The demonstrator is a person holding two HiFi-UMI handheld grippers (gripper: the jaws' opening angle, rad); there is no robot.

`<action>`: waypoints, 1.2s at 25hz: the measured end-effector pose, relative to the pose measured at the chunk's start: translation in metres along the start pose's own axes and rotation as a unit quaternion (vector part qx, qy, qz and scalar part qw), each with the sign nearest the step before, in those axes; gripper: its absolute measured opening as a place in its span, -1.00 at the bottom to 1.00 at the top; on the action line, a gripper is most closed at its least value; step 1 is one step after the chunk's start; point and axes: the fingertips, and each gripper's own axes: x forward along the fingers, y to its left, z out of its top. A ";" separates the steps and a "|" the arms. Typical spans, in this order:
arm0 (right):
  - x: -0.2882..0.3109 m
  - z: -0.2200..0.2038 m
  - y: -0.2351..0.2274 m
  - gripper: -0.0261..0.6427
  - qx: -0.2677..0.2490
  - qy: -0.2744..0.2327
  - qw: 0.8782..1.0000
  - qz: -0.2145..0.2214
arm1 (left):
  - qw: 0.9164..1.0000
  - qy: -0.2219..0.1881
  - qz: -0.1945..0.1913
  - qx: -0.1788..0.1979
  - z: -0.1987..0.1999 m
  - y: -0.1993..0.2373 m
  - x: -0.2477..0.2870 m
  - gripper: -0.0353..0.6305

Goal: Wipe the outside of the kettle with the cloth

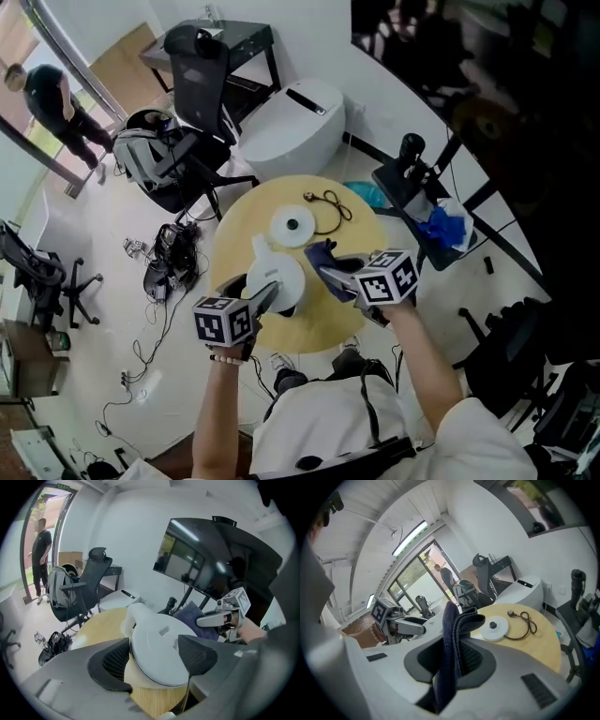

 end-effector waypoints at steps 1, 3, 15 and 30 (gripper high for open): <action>0.005 0.003 -0.003 -0.73 -0.006 0.007 1.000 0.014 | 1.000 0.000 0.001 0.002 0.001 -0.001 0.000 0.08; 0.016 0.011 -0.006 -0.73 -0.021 0.019 0.998 0.053 | 1.000 -0.002 -0.002 0.007 0.002 -0.003 0.000 0.06; 0.064 0.032 0.016 -0.73 -0.152 0.116 0.937 0.292 | 0.999 0.014 -0.027 0.033 0.001 -0.005 -0.006 0.05; 0.136 -0.049 -0.051 -0.73 -0.058 0.181 0.955 0.229 | 1.000 0.012 -0.017 0.011 0.002 -0.004 -0.010 0.06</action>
